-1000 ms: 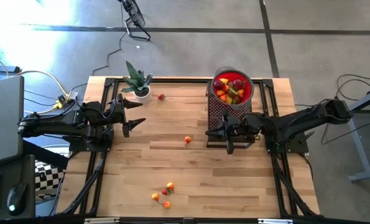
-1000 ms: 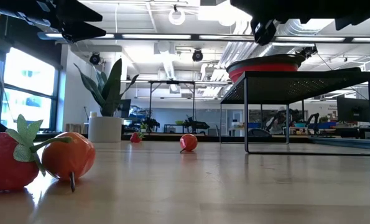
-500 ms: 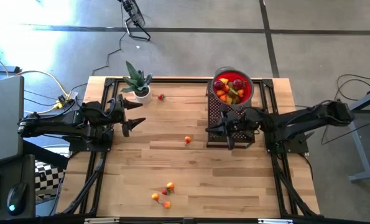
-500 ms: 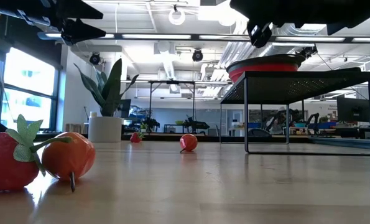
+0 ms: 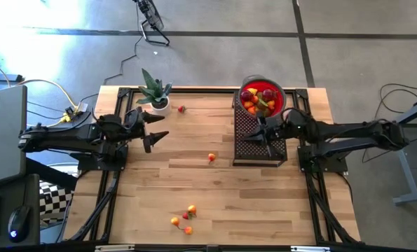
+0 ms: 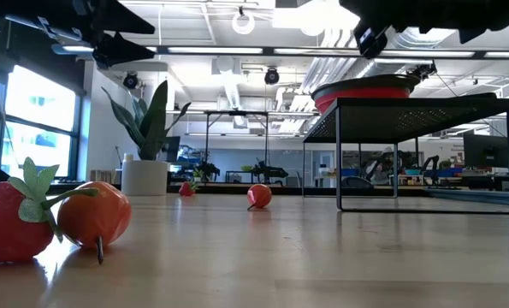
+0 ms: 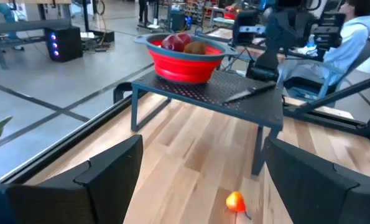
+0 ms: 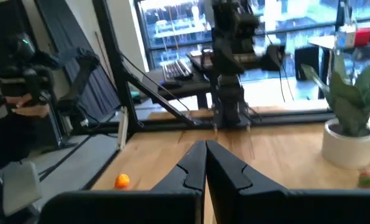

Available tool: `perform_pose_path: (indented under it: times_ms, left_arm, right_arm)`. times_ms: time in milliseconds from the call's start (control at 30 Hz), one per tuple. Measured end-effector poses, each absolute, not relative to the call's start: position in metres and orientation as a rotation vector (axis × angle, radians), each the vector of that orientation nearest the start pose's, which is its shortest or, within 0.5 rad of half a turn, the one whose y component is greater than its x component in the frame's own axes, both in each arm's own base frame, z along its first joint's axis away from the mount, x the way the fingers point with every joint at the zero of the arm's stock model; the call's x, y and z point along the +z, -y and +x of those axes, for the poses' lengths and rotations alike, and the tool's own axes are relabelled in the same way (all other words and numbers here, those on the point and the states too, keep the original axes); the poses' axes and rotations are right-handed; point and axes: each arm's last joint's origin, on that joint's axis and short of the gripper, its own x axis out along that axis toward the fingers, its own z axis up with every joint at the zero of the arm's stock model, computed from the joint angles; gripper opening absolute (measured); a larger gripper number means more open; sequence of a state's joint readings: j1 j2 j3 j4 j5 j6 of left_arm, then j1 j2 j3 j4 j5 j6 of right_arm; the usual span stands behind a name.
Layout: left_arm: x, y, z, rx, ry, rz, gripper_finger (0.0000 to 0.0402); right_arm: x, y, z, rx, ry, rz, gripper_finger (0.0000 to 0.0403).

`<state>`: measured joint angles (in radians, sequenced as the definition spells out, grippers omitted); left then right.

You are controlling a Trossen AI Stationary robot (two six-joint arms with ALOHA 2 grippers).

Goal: Pick & Place Fruit
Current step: Put the pear into the strainer bowl on the shelf

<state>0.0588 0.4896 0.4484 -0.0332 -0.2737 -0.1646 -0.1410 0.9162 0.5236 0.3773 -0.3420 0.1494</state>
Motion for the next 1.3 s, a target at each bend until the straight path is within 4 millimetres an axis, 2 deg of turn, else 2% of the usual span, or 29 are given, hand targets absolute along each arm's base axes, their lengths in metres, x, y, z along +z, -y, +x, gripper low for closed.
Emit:
perform_pose_path:
  times_ms: [233,667,1000,1167,1300]
  left_arm:
    - [0.269,-0.016,0.145,0.339,-0.041,-0.154,0.0328]
    - [0.268,-0.018,0.171,0.342,0.027,-0.222,0.0328]
    - [0.241,-0.024,0.198,0.522,-0.057,-0.392,0.0328]
    - [0.235,-0.012,0.218,0.507,-0.117,-0.410,0.0328]
    - [0.237,0.002,0.235,0.564,-0.161,-0.364,0.0328]
  right_arm:
    - [0.285,0.016,0.184,0.204,0.006,0.088,0.0003]
    - [0.283,0.014,0.170,0.199,-0.058,0.034,0.0003]
    - [0.285,0.013,0.144,0.129,-0.095,0.019,0.0003]
    - [0.288,0.011,0.134,0.126,-0.076,0.019,0.0003]
    - [0.289,0.011,0.132,0.124,-0.070,0.032,0.0003]
